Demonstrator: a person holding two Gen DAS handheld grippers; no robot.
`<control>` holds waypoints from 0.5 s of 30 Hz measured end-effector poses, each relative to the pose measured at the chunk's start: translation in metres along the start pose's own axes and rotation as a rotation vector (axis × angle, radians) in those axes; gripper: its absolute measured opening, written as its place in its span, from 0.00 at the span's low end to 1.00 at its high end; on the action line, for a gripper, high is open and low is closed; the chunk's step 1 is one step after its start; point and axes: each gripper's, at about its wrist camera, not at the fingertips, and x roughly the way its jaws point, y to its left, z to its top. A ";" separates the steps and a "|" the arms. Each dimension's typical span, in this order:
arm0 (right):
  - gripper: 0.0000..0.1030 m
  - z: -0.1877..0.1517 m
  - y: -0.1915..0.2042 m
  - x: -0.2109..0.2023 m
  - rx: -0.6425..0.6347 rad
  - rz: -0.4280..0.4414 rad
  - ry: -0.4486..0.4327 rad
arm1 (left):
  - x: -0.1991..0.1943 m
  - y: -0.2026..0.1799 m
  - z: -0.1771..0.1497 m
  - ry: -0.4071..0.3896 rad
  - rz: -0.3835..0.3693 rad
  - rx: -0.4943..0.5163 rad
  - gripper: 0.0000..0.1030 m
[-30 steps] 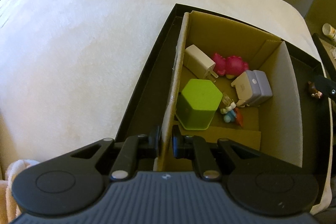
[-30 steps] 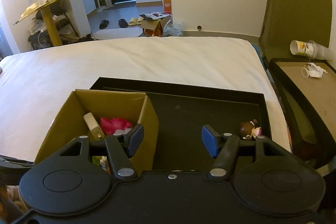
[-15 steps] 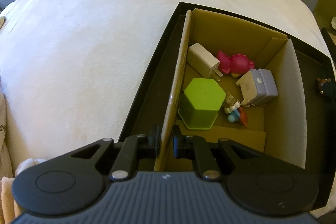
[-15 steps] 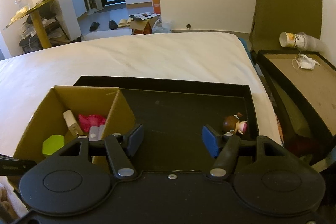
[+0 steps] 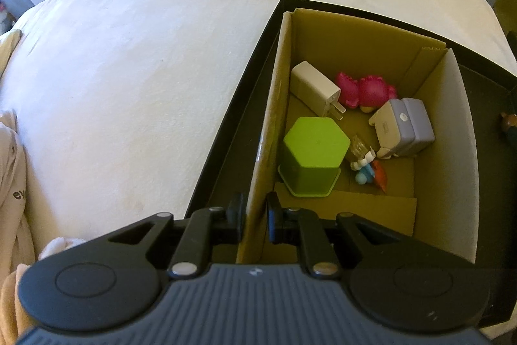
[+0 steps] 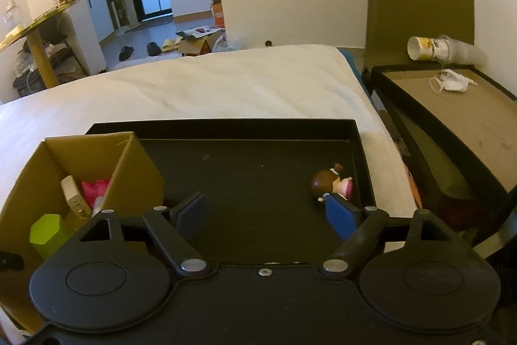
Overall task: Organize rigid objects
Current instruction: 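Move the right gripper back over the tray to the brown figurine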
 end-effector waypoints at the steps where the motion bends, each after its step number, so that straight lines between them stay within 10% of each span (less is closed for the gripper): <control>1: 0.78 -0.001 -0.002 0.002 0.004 -0.004 -0.002 | 0.000 0.000 0.000 0.001 0.002 0.000 0.14; 10: 0.77 -0.002 -0.017 0.024 0.029 -0.082 -0.020 | 0.003 -0.005 0.002 0.010 0.023 -0.002 0.14; 15: 0.60 0.001 -0.027 0.041 0.057 -0.105 0.008 | 0.004 -0.007 0.002 0.016 0.030 0.003 0.15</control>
